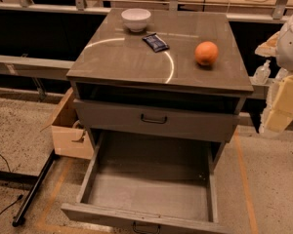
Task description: Place orange into middle drawer
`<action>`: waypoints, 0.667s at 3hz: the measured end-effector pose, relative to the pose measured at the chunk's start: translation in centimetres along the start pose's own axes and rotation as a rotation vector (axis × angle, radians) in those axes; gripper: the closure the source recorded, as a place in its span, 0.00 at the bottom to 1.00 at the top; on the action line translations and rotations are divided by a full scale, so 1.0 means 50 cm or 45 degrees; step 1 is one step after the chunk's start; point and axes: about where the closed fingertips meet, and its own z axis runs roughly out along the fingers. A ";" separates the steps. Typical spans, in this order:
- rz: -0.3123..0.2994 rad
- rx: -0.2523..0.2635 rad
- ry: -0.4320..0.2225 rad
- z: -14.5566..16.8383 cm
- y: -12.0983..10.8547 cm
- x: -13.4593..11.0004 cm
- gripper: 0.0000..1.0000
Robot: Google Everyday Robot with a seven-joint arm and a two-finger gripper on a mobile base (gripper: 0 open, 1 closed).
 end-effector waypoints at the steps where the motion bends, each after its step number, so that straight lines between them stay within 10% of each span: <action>1: 0.000 0.000 0.000 0.000 0.000 0.000 0.00; 2: 0.056 0.048 -0.088 0.010 -0.026 0.002 0.00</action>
Offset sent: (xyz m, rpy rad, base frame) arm 0.0709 -0.0265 -0.0068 0.3554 -0.2317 -0.1677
